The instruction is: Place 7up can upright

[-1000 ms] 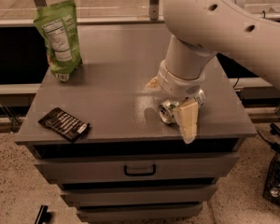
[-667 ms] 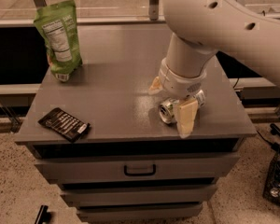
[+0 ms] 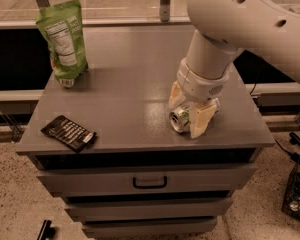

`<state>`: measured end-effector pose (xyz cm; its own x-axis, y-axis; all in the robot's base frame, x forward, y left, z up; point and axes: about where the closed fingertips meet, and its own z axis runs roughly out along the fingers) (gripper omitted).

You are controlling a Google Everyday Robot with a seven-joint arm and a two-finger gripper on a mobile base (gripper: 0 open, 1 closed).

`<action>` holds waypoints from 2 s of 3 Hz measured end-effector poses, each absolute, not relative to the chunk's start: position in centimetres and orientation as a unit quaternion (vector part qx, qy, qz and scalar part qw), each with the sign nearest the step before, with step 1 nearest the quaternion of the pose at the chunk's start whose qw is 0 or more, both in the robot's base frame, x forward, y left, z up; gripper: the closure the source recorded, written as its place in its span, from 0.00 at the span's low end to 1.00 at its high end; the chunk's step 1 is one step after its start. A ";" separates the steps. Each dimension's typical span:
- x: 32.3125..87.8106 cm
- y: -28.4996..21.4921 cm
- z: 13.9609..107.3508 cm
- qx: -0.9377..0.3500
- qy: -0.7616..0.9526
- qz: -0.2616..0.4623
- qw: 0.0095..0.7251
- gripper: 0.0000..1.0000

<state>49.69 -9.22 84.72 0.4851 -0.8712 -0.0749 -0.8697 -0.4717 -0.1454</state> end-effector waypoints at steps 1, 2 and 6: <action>49.3 -9.0 84.6 -0.865 0.495 -0.002 0.083 0.40; 49.0 -8.8 84.4 -0.870 0.486 0.001 0.086 0.58; 50.7 -7.5 91.4 -0.794 0.575 0.133 0.145 1.00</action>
Offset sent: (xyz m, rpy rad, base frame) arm -0.0108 0.0071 -0.0072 0.0194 0.0097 0.0744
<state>50.67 -7.50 91.45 0.3029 -0.8746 -0.3785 -0.9520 -0.2964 -0.0771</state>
